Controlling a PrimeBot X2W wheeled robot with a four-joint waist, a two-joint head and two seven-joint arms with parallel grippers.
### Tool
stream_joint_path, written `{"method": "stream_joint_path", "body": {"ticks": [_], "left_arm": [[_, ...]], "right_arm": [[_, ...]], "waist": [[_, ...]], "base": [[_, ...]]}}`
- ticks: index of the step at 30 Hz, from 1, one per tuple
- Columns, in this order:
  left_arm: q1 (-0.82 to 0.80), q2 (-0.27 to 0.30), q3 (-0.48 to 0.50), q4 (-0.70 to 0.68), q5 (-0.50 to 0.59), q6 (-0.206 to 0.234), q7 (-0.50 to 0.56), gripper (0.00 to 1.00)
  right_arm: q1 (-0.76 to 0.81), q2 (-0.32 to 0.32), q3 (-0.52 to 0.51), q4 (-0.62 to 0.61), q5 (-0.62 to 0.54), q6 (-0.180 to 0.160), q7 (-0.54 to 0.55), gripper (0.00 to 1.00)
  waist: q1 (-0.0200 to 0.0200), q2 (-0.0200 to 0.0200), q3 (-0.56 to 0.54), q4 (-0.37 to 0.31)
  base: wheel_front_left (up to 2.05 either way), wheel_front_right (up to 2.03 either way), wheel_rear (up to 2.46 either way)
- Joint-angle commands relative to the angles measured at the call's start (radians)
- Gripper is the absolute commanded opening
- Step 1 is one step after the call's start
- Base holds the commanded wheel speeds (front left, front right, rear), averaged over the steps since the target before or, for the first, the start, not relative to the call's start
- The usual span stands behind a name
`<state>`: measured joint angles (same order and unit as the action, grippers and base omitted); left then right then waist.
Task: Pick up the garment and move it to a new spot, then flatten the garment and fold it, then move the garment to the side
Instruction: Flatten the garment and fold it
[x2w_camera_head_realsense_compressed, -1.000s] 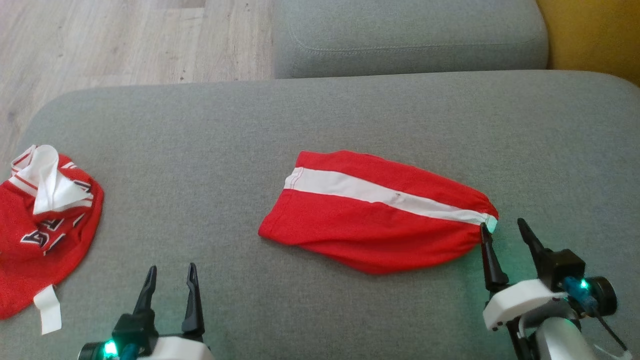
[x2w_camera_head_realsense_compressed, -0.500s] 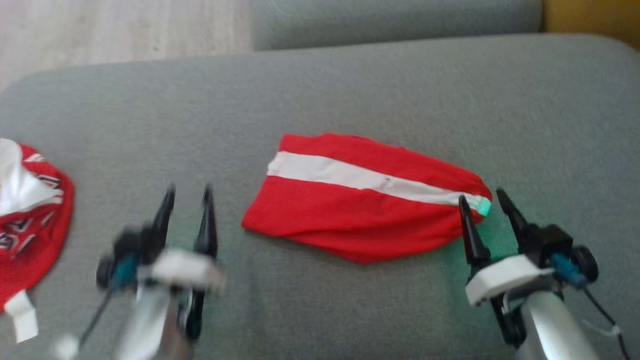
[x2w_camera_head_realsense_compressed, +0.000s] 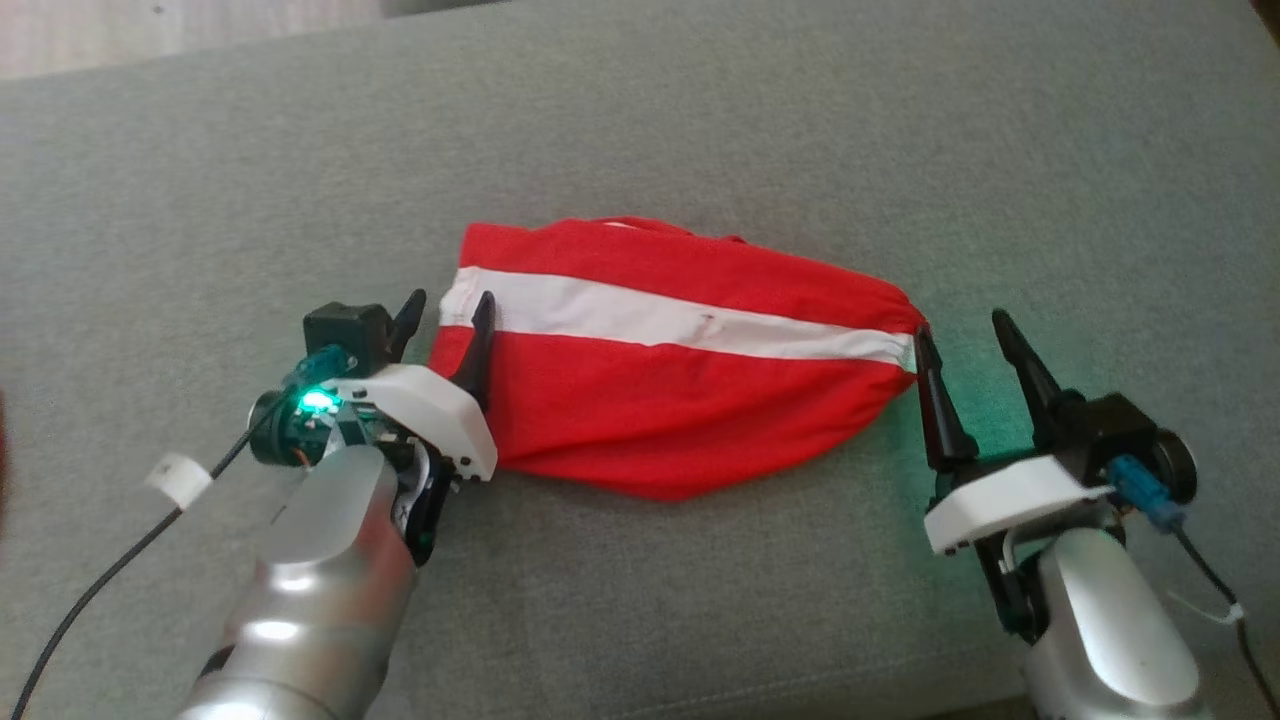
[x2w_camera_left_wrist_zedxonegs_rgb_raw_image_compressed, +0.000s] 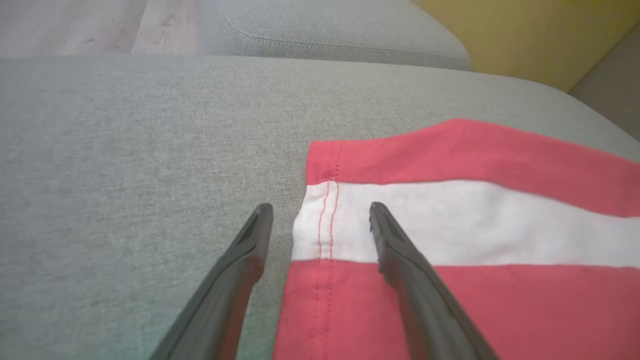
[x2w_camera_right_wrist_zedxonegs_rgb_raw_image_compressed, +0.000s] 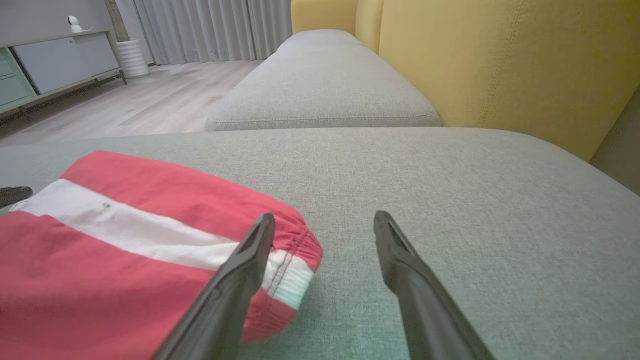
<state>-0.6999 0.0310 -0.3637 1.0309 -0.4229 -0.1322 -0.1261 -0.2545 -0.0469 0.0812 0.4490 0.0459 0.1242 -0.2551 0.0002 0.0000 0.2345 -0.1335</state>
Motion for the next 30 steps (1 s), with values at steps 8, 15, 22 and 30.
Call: {"method": "stream_joint_path", "body": {"ticks": [8, 15, 22, 30], "left_arm": [[-0.090, 0.025, -0.033, 0.101, 0.016, 0.010, -0.030, 1.00], [-0.117, 0.025, -0.049, 0.170, 0.018, 0.017, -0.061, 0.00], [-0.107, 0.023, -0.032, 0.120, -0.005, 0.017, -0.131, 0.00], [0.063, 0.062, 0.103, -0.133, -0.043, 0.024, -0.135, 0.00]], "right_arm": [[-0.038, -0.003, 0.024, -0.040, 0.024, 0.007, -0.007, 1.00], [-0.038, -0.003, 0.015, -0.041, 0.031, 0.007, -0.007, 1.00], [-0.021, -0.003, -0.006, -0.035, 0.047, 0.007, -0.007, 1.00], [0.023, -0.003, 0.065, 0.009, 0.159, 0.007, -0.007, 1.00]], "waist": [[-0.0002, 0.0000, 0.023, -0.029], [-0.0002, 0.0000, 0.021, -0.022], [-0.0002, 0.0000, -0.019, 0.019], [-0.0002, 0.0000, -0.105, 0.073]], "base": [[0.00, 0.00, 0.00], [0.00, 0.00, 0.00], [0.00, 0.00, 0.00], [0.00, 0.00, 0.00]]}}
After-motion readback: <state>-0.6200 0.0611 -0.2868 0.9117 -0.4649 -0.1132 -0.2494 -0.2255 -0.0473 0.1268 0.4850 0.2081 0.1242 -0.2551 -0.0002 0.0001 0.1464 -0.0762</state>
